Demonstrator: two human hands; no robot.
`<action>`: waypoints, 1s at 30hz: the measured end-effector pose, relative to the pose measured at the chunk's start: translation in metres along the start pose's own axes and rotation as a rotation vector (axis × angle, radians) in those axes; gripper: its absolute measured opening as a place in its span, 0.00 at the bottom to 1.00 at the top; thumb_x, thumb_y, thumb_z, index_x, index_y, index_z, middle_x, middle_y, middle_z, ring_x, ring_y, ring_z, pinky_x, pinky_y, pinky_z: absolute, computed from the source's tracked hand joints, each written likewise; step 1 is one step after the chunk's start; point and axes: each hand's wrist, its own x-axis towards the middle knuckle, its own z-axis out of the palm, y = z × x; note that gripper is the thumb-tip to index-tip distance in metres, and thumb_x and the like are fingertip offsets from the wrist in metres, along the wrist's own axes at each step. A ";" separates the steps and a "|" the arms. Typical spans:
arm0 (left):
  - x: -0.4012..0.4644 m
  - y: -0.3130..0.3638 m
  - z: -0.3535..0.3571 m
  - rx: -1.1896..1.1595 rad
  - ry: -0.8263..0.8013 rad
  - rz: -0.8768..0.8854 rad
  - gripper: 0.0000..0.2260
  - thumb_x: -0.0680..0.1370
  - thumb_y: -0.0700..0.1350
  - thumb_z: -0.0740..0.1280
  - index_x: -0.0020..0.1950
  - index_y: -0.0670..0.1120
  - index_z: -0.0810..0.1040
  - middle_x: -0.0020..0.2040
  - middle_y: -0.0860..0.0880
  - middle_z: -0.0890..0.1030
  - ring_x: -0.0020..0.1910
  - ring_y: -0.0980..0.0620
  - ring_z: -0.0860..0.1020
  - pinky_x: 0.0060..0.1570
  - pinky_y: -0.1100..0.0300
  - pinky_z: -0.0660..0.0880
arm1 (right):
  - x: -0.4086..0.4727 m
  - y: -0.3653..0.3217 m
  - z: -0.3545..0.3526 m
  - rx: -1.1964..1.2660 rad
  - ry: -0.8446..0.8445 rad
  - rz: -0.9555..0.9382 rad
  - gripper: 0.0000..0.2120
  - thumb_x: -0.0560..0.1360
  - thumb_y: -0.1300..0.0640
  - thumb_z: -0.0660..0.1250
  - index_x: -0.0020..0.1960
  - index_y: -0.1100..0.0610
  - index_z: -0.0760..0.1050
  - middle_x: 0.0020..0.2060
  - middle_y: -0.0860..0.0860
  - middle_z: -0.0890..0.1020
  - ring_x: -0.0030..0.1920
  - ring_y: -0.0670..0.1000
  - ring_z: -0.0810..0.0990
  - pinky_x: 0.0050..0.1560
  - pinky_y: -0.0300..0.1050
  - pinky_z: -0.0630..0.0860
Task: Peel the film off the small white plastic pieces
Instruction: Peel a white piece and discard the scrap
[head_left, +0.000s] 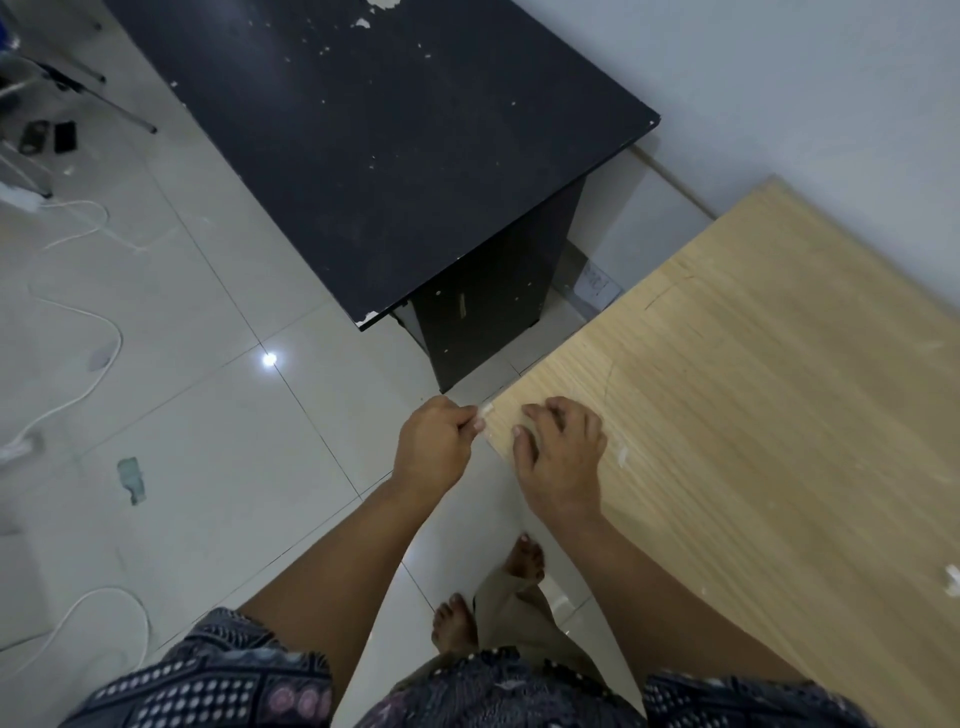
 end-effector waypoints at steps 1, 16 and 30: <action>0.002 0.000 0.000 0.070 -0.005 0.024 0.12 0.81 0.50 0.64 0.56 0.47 0.84 0.43 0.49 0.77 0.41 0.53 0.73 0.38 0.62 0.68 | 0.000 0.000 0.000 -0.008 -0.006 0.005 0.15 0.77 0.47 0.61 0.57 0.53 0.78 0.57 0.52 0.74 0.59 0.53 0.69 0.56 0.52 0.68; -0.016 0.019 -0.013 0.199 0.120 0.003 0.16 0.80 0.53 0.63 0.66 0.48 0.77 0.57 0.47 0.81 0.51 0.49 0.80 0.48 0.57 0.75 | 0.002 -0.003 -0.022 0.006 -0.162 0.008 0.17 0.76 0.48 0.64 0.63 0.51 0.77 0.60 0.51 0.74 0.62 0.54 0.70 0.61 0.53 0.66; -0.052 0.045 -0.030 0.220 -0.028 0.243 0.29 0.79 0.57 0.63 0.77 0.47 0.60 0.74 0.49 0.67 0.72 0.48 0.65 0.70 0.51 0.66 | -0.035 -0.001 -0.085 -0.079 -0.150 0.084 0.32 0.79 0.39 0.47 0.78 0.56 0.59 0.77 0.52 0.64 0.77 0.53 0.58 0.76 0.53 0.51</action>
